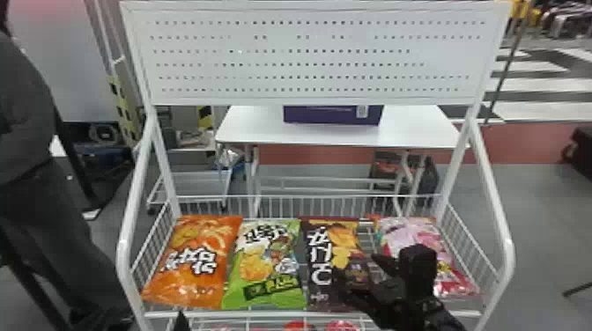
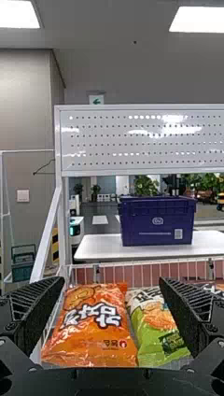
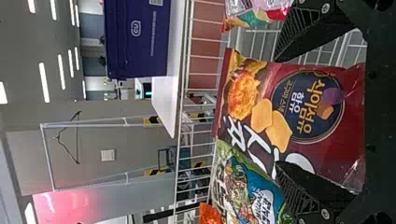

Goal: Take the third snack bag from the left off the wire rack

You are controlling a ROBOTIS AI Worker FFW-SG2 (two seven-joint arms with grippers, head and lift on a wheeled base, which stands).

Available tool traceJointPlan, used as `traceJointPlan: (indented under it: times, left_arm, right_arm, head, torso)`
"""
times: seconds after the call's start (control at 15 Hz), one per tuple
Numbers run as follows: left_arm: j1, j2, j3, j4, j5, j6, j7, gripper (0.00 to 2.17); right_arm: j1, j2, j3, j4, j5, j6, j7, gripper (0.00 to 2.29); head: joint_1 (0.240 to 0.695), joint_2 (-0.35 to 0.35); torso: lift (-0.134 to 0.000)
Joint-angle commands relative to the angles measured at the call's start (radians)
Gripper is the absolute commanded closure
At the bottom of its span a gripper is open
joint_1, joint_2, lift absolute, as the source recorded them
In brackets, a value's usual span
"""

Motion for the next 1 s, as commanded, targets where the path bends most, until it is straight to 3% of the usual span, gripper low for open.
traceJointPlan:
  times: [0.0, 0.2, 0.27, 0.33, 0.47, 0.53, 0.6, 0.93]
  left_arm:
    - [0.000, 0.002, 0.001, 0.003, 0.000, 0.000, 0.000, 0.14]
    - [0.000, 0.002, 0.001, 0.003, 0.000, 0.000, 0.000, 0.14]
    - [0.000, 0.003, 0.001, 0.001, 0.000, 0.000, 0.000, 0.14]
    - [0.000, 0.005, 0.002, 0.001, 0.000, 0.000, 0.000, 0.14]
    - [0.000, 0.005, 0.001, 0.001, 0.000, 0.000, 0.000, 0.14]
    - [0.000, 0.003, -0.001, 0.000, 0.000, 0.000, 0.000, 0.14]
    - [0.000, 0.003, -0.001, 0.000, 0.000, 0.000, 0.000, 0.14]
    - [0.005, -0.001, -0.002, -0.003, -0.003, 0.000, 0.000, 0.14]
  right_arm:
    - [-0.045, 0.015, 0.034, 0.056, 0.002, 0.023, 0.005, 0.13]
    - [-0.079, 0.021, 0.071, 0.071, 0.027, 0.072, 0.007, 0.21]
    - [-0.082, 0.021, 0.069, 0.080, 0.027, 0.085, 0.007, 0.34]
    - [-0.088, 0.021, 0.065, 0.083, 0.022, 0.112, 0.009, 0.69]
    - [-0.084, 0.020, 0.057, 0.077, 0.017, 0.168, 0.015, 1.69]
    - [-0.081, 0.018, 0.056, 0.066, 0.016, 0.180, 0.015, 2.02]
    - [-0.073, 0.015, 0.051, 0.049, 0.016, 0.180, 0.018, 2.18]
    - [-0.006, -0.006, 0.019, -0.078, -0.003, 0.158, 0.010, 2.24]
  head:
    - [0.499, 0.000]
    - [0.499, 0.000]
    - [0.499, 0.000]
    - [0.499, 0.000]
    - [0.499, 0.000]
    - [0.499, 0.000]
    - [0.499, 0.000]
    - [0.499, 0.000]
  torso:
    - [0.000]
    - [0.000]
    - [0.000]
    - [0.000]
    - [0.000]
    - [0.000]
    - [0.000]
    - [0.000]
